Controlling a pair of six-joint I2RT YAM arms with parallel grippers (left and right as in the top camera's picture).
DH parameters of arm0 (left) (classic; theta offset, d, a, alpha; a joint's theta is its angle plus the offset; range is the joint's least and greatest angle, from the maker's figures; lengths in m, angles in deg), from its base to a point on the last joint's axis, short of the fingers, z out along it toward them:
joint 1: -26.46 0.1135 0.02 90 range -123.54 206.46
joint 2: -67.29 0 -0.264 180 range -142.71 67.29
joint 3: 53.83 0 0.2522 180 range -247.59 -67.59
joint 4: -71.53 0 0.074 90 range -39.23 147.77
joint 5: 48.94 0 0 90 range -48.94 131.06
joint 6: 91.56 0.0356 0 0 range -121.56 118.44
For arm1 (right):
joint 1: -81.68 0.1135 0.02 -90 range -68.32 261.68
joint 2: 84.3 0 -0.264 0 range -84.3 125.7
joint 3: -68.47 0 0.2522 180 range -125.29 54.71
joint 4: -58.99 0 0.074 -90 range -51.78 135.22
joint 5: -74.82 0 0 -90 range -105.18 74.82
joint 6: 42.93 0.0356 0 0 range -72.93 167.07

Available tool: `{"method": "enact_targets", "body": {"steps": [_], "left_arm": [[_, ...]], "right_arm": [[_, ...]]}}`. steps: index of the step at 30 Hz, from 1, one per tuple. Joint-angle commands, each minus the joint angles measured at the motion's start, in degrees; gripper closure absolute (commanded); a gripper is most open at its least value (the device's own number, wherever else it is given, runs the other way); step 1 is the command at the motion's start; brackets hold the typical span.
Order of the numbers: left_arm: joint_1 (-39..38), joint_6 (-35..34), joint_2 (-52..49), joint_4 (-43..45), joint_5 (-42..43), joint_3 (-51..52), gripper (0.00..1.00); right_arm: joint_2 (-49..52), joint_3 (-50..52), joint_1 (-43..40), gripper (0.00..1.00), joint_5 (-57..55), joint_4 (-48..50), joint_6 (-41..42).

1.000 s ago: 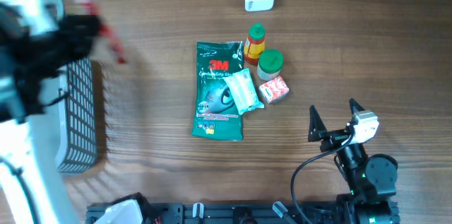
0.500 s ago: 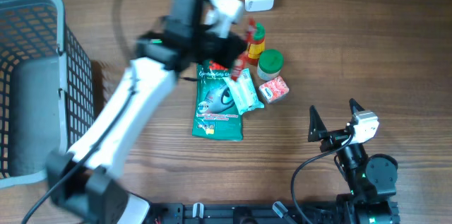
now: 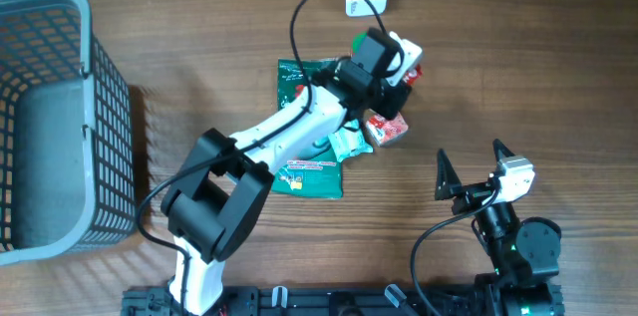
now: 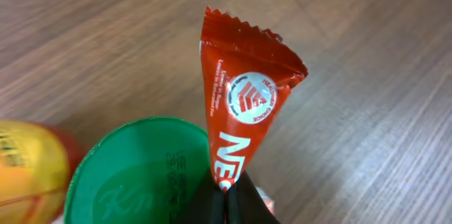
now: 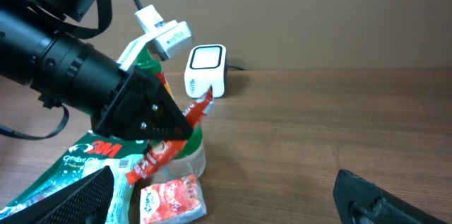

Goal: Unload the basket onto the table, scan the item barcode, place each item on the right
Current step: 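Carry the Nescafe stick out and lay it right of the snack packet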

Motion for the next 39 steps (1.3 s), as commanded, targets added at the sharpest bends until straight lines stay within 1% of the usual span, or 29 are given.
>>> {"method": "enact_targets", "body": {"steps": [1,8,13,17,19,23,25,26,27,28,33,35,39], "left_arm": [[-2.2,-0.3,-2.3,0.0,-1.5,0.9,0.96],[-4.2,-0.4,-2.2,2.1,-1.5,0.8,0.95],[-4.5,-0.9,-2.0,3.7,-1.4,0.8,0.91],[-4.5,-3.5,-2.0,4.1,-1.5,0.9,0.89],[-4.5,-3.4,-2.0,4.3,-1.5,0.9,0.83],[-4.5,-3.5,-1.7,5.9,-1.5,0.8,0.75],[-4.5,-3.6,-1.1,7.3,-1.5,0.8,0.68],[-4.5,-3.6,-0.5,7.5,-1.5,0.7,0.61],[-4.4,-3.6,0.2,7.5,-1.7,0.5,0.57],[-4.2,-3.5,1.0,7.5,-2.3,0.2,0.54],[-2.7,-3.3,7.2,6.8,-8.0,0.2,0.38],[-1.6,-3.1,10.7,6.3,-8.8,0.2,0.30],[0.6,-3.1,17.6,5.7,-8.8,0.2,0.21]], "right_arm": [[0.1,0.0,0.2,0.00,-0.8,0.3,0.8],[0.1,0.0,0.2,0.00,-0.8,0.3,0.8],[0.1,0.0,0.2,0.00,-0.8,0.3,0.8],[0.1,0.0,0.2,0.00,-0.8,0.3,0.8],[0.1,0.0,0.2,0.00,-0.8,0.3,0.8],[0.1,0.0,0.2,0.00,-0.8,0.3,0.8],[0.1,0.0,0.2,0.00,-0.8,0.3,0.8],[0.1,0.0,0.2,0.00,-0.8,0.3,0.8],[0.1,0.0,0.2,0.00,-0.8,0.3,0.8],[0.1,0.0,0.2,0.00,-0.8,0.3,0.8],[0.1,0.0,0.2,0.00,-0.8,0.3,0.8],[0.1,0.0,0.2,0.00,-0.8,0.3,0.8],[0.1,0.0,0.2,0.00,-0.8,0.3,0.8]]}}
